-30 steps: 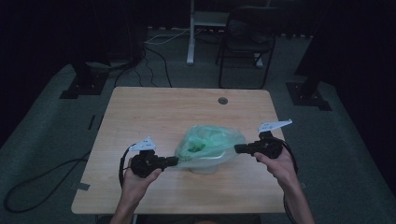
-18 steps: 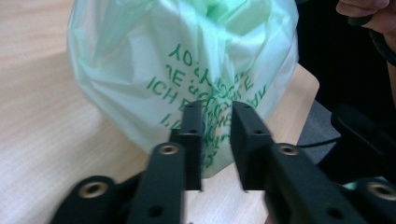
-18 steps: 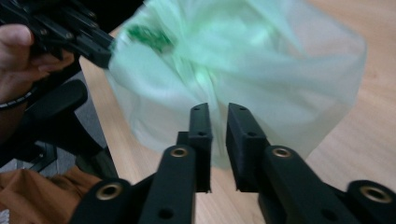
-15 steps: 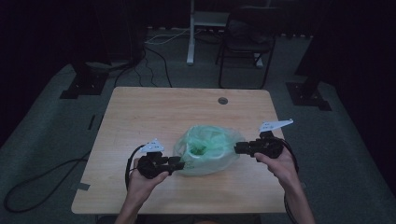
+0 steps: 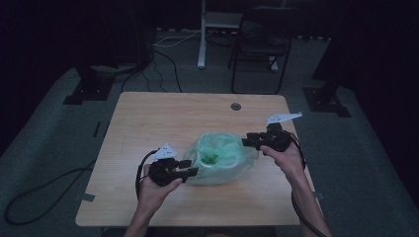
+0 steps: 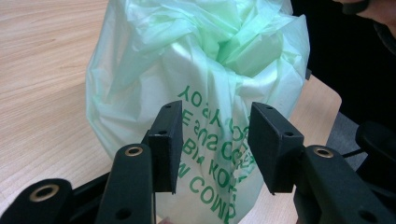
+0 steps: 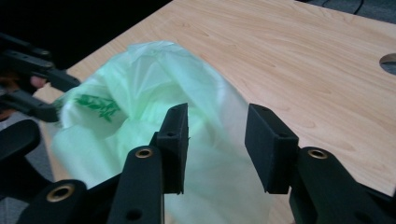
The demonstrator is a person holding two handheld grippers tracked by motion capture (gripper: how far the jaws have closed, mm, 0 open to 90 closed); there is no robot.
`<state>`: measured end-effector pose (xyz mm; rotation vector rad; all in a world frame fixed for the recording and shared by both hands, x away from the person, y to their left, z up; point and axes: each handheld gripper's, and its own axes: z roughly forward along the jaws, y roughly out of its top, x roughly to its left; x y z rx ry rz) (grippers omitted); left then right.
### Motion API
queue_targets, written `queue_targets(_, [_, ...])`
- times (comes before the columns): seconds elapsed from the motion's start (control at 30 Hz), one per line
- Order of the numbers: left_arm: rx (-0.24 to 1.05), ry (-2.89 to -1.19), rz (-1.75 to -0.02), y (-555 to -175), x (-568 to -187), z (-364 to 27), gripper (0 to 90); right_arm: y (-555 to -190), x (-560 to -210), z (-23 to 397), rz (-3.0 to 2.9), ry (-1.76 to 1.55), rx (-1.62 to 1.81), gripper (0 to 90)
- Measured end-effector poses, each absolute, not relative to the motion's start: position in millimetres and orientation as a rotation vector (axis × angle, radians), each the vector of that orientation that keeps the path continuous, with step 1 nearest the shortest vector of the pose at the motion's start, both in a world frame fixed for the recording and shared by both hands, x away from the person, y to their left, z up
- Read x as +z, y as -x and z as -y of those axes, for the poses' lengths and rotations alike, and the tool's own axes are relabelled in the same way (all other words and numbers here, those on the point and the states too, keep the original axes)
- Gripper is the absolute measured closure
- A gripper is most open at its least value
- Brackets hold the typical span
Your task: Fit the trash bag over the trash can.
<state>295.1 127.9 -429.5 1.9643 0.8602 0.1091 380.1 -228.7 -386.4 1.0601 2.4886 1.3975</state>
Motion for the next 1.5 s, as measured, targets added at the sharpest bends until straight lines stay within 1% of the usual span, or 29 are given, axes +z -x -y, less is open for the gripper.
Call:
queue_targets(0.27, [0.124,-1.972,-0.855,-296,-431,-123,56.8,-399,-393,211,-2.503,-1.032,1.332,53.6])
queue_targets(0.43, [0.126,-1.979,-0.839,-295,-431,-120,62.0,-405,-398,199,-2.539,-1.002,1.253,52.9])
queue_targets(0.47, [0.13,-1.982,-0.84,-294,-431,-119,63.4,-406,-399,198,-2.547,-1.001,1.249,54.5])
queue_targets(0.53, [0.131,-1.983,-0.842,-294,-432,-119,68.2,-408,-399,196,-2.583,-0.993,1.26,64.0])
queue_targets(0.6, [0.129,-1.983,-0.842,-294,-433,-119,75.6,-408,-398,195,-2.594,-0.985,1.275,75.0])
queue_targets(0.63, [0.129,-1.983,-0.842,-294,-433,-119,78.7,-408,-398,195,-2.594,-0.985,1.275,75.0])
queue_targets(0.67, [0.129,-1.982,-0.841,-294,-433,-119,78.7,-409,-397,195,-2.595,-0.988,1.283,78.3])
queue_targets(0.73, [0.13,-1.979,-0.841,-294,-432,-120,85.9,-410,-394,196,-2.575,-1.002,1.299,84.3])
queue_targets(0.77, [0.133,-1.978,-0.842,-293,-432,-120,88.2,-411,-393,197,-2.565,-1.007,1.314,89.0])
queue_targets(0.83, [0.135,-1.983,-0.837,-293,-432,-120,90.0,-414,-390,199,-2.538,-1.033,1.32,90.0])
queue_targets(1.1, [0.137,-2.006,-0.819,-288,-433,-119,90.0,-431,-387,199,-2.49,-1.104,1.328,90.0])
queue_targets(1.2, [0.131,-2.018,-0.817,-286,-436,-120,90.0,-445,-394,203,-2.452,-1.191,1.334,90.0])
queue_targets(1.37, [0.133,-2.021,-0.818,-285,-437,-121,90.0,-459,-406,206,-2.433,-1.295,1.338,89.9])
queue_targets(1.4, [0.138,-2.017,-0.816,-285,-436,-122,88.8,-459,-408,205,-2.447,-1.294,1.321,87.7])
queue_targets(1.43, [0.146,-1.997,-0.819,-285,-433,-125,76.7,-456,-410,203,-2.468,-1.273,1.28,77.2])
queue_targets(1.47, [0.146,-1.997,-0.819,-285,-433,-125,73.5,-456,-410,203,-2.468,-1.273,1.28,77.2])
queue_targets(1.5, [0.146,-1.997,-0.819,-285,-433,-125,73.5,-453,-409,204,-2.458,-1.264,1.285,77.2])
